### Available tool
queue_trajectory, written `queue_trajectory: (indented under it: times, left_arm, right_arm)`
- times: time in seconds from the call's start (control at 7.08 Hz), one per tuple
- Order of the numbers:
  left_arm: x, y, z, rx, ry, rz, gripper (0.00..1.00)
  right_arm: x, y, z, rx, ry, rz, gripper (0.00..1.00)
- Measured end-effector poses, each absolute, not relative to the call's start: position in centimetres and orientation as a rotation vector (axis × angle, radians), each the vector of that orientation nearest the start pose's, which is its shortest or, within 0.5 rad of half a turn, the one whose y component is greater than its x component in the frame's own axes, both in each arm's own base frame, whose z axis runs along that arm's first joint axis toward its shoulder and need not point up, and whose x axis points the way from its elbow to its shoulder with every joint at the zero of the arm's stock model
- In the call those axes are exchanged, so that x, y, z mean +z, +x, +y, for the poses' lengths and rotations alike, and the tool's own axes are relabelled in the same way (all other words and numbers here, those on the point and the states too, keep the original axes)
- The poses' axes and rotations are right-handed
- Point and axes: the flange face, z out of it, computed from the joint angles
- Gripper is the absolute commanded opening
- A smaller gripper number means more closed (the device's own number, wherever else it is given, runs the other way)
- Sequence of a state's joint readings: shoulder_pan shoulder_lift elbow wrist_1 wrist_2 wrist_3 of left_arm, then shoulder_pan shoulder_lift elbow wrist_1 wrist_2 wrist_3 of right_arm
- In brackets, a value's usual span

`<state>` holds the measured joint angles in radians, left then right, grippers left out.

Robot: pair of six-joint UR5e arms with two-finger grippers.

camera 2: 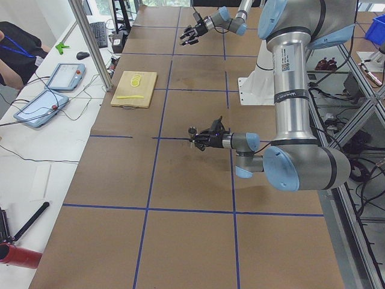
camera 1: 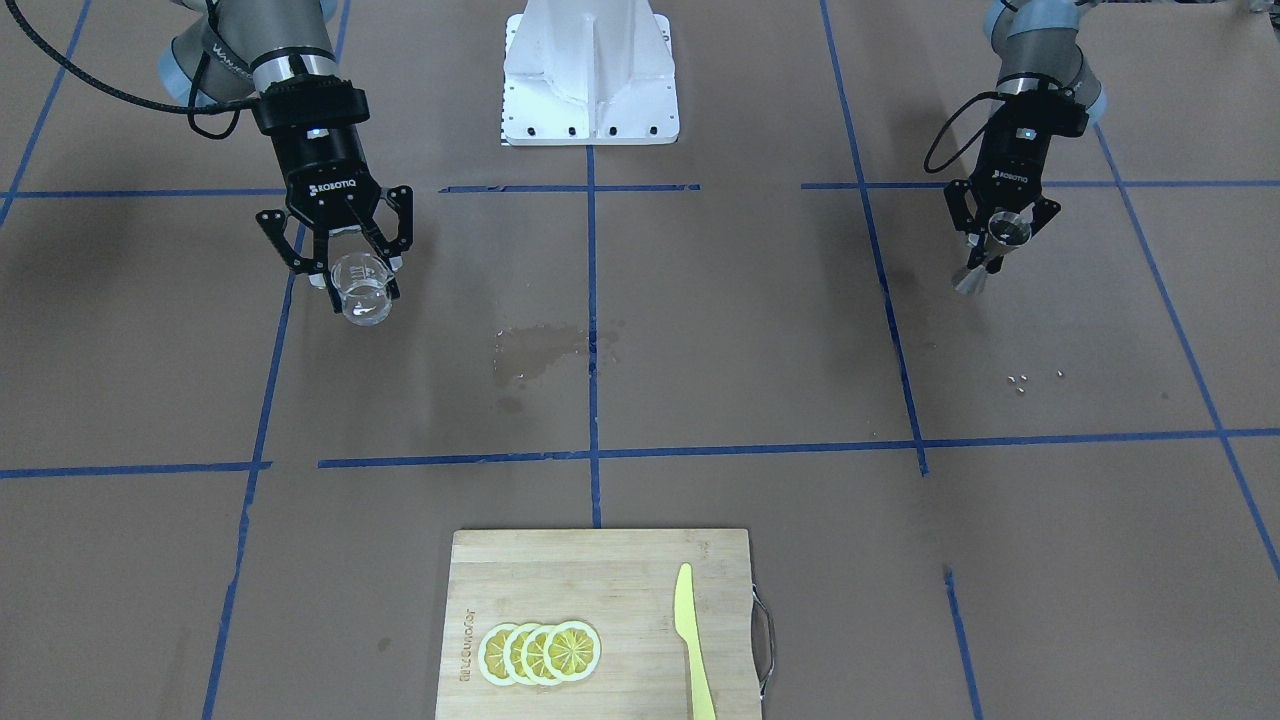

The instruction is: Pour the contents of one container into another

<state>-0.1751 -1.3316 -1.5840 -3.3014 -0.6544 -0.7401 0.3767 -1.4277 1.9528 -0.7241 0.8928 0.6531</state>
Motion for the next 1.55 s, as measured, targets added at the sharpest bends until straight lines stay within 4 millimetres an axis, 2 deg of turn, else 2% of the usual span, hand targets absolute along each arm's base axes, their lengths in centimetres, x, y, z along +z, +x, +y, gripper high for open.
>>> queue_trajectory:
  times: [0.71,1.27,1.55]
  left_arm:
    - [56.8,32.7,-26.9,-0.181,1.276,0.858,0.0]
    - [56.5,35.0,-25.5,-0.17,1.265,0.896,0.0]
    - [56.4,35.4,-25.3,-0.168,1.263,0.9,0.0]
  right_arm:
    - [30.4,-38.9,-36.5,0.018,1.232,-0.697,0.0]
    - [30.4,-38.9,-36.5,0.018,1.233,-0.697,0.0]
    - [30.4,-38.9,-36.5,0.018,1.233,-0.697,0.0]
